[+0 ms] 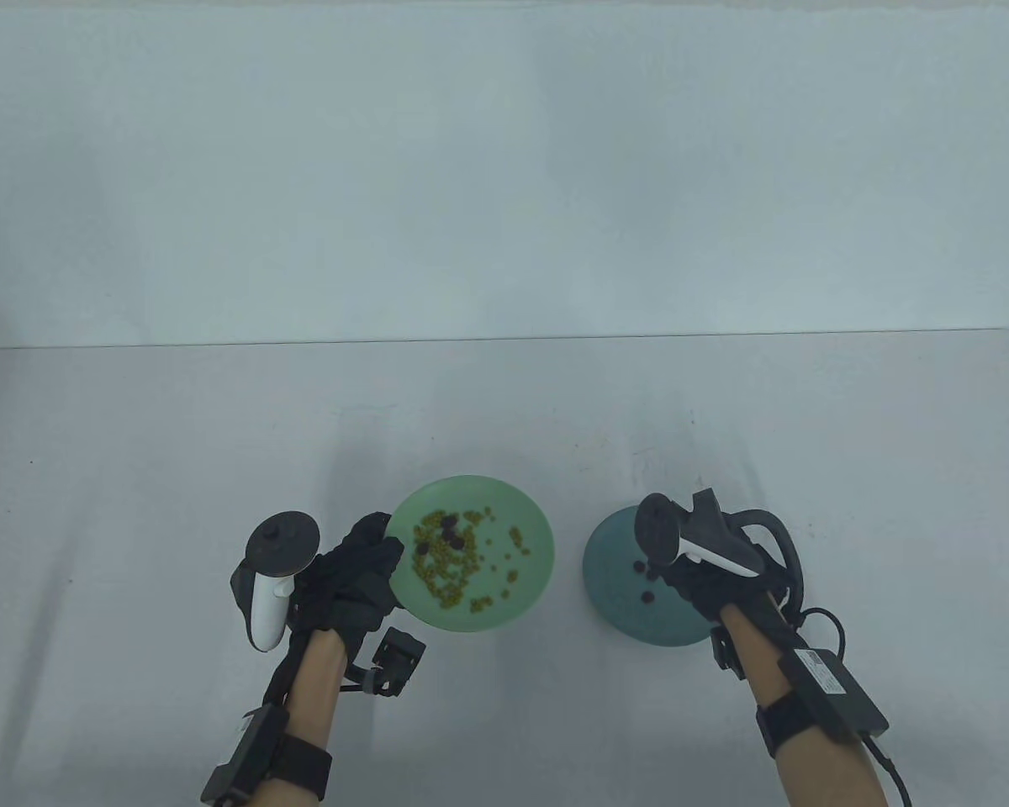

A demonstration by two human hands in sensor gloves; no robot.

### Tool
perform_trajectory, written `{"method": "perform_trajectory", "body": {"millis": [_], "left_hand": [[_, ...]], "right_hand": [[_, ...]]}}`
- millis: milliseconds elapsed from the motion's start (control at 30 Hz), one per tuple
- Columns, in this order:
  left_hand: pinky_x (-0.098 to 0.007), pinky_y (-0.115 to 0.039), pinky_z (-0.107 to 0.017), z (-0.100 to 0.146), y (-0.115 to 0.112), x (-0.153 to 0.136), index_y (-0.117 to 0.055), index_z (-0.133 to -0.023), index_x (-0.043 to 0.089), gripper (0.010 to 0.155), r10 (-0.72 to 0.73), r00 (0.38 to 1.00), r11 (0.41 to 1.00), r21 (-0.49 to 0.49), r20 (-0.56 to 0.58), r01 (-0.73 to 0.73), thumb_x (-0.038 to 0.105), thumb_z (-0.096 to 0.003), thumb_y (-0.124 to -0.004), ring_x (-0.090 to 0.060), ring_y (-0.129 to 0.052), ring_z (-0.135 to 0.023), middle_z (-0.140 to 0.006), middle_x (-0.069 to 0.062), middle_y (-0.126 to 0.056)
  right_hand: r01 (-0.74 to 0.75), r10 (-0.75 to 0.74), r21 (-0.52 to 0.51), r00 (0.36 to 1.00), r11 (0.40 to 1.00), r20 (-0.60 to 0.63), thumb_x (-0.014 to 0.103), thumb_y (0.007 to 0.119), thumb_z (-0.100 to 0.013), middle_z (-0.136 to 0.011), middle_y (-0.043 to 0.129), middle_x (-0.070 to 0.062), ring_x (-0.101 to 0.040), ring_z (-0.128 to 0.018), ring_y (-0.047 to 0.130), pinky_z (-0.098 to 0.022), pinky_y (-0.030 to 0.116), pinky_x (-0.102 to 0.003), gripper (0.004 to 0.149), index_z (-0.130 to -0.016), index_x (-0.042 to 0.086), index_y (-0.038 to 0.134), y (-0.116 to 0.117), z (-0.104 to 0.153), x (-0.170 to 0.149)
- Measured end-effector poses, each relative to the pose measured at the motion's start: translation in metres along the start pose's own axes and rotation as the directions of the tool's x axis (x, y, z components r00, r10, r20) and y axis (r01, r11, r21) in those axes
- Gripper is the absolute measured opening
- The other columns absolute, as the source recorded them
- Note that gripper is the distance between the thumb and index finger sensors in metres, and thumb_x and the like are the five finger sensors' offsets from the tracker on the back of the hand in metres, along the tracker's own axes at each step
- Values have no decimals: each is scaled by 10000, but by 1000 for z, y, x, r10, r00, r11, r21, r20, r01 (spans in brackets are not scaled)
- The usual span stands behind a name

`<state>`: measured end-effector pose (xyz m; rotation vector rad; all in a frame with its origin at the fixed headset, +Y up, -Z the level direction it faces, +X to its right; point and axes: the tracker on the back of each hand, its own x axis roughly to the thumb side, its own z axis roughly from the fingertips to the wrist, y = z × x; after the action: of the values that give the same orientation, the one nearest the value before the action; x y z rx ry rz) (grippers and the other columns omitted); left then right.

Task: Pick cranberries with hand pinch into plate

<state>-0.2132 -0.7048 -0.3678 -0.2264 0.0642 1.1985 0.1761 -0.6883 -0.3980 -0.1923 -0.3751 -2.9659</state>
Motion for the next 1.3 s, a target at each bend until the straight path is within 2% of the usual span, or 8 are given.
{"method": "perform_trajectory", "body": {"millis": [333,733,1000,1300], "left_hand": [[-370,-934,-453,0,-1,0,-509,-1081,-14,569,-13,1000,1000,-2,1,13,213,-588,-681,-230,-1085,-554,-876,-191,-818],[-370,-935,-453,0,-1,0,-510,-1081,-13,570,-12,1000,1000,-2,-1,12,214,-588,-681,-230,-1086,-552,-875,-190,-820],[-370,-935,-454,0,-1,0,-510,-1081,-13,569,-4,1000,1000,-2,0,4,214,-588,-681,-228,-1086,-553,-874,-192,-819],[-368,-935,-453,-1,-1,0,-509,-1081,-14,570,-7,1000,1000,-6,3,7,215,-588,-681,-229,-1085,-553,-875,-190,-819]], "right_hand": [[-29,32,64,998,998,-56,462,742,-534,-427,910,140,-52,-339,944,-354,872,-308,464,-888,181,841,27,-9,-6],[-11,18,85,996,996,-82,480,733,-534,-440,908,146,-52,-347,945,-357,871,-308,481,-901,187,836,35,-13,-11],[-15,18,38,997,999,-79,480,735,-533,-433,910,146,-53,-341,946,-352,873,-309,482,-903,188,831,9,-8,-13],[-58,57,-93,998,994,-19,484,734,-534,-425,908,149,-51,-333,945,-347,874,-307,472,-892,195,836,-55,8,4]]}}
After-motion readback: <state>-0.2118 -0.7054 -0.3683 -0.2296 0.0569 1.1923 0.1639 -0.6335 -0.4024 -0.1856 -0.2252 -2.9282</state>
